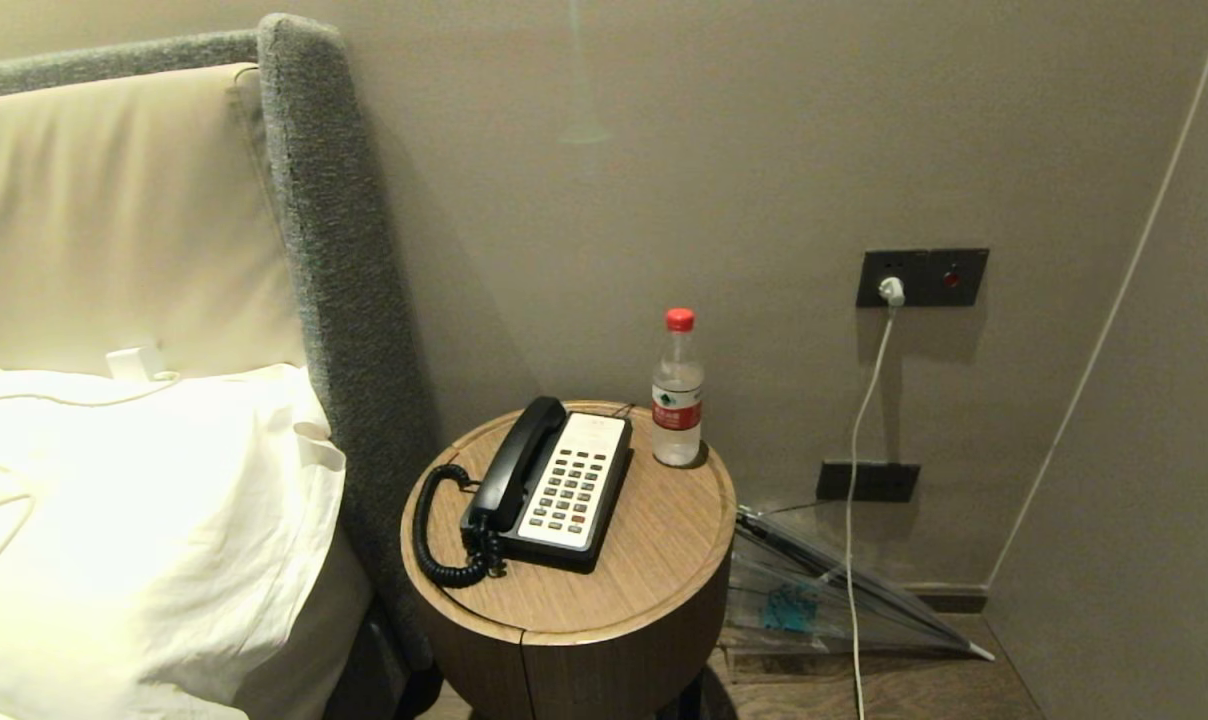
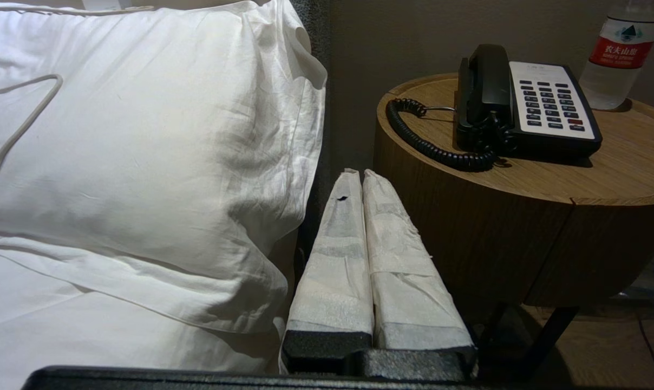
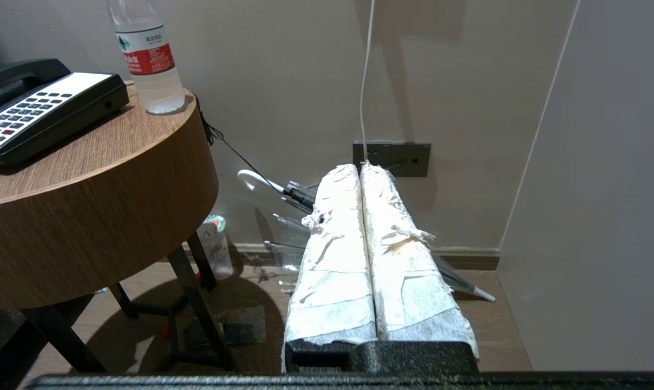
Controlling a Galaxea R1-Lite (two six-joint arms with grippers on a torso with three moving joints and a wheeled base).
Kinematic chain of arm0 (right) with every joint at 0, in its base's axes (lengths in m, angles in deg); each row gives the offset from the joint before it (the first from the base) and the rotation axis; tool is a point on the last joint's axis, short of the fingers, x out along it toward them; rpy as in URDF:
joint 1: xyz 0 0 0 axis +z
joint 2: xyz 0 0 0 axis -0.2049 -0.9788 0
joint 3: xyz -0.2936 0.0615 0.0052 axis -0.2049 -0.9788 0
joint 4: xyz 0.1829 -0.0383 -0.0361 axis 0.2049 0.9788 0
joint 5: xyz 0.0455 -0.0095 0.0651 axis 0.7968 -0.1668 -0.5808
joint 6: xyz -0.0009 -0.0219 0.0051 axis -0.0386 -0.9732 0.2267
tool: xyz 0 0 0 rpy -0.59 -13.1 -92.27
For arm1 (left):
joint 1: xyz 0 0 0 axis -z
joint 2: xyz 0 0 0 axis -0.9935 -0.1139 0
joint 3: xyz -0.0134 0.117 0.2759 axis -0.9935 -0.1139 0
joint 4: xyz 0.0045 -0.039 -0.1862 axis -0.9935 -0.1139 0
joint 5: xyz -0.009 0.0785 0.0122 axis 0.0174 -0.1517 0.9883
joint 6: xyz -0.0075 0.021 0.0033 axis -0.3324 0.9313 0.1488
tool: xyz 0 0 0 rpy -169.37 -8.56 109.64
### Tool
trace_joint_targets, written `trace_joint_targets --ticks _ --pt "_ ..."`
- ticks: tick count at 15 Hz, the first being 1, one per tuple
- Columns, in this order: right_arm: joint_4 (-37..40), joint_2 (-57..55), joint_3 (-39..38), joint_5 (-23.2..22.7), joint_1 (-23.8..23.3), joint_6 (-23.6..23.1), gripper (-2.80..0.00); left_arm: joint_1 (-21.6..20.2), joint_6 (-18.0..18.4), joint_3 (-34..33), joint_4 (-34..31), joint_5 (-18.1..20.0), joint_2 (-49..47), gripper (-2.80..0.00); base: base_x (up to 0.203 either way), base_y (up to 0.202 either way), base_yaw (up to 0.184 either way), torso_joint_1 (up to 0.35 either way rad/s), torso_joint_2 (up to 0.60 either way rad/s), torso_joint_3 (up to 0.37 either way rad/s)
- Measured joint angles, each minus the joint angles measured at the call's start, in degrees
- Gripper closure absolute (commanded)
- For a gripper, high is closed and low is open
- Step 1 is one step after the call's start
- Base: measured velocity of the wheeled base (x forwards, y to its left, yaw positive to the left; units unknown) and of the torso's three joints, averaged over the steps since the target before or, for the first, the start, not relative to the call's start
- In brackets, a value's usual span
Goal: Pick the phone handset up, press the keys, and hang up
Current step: Pick up the desk phone handset
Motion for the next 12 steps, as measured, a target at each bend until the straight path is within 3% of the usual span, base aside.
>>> trace_joint_targets --ticks 12 --pt "0.0 0.0 0.0 0.0 0.0 0.0 0.0 0.0 -0.1 0.0 -0.1 0.0 0.0 0.0 0.0 0.0 0.0 0.0 0.0 0.0"
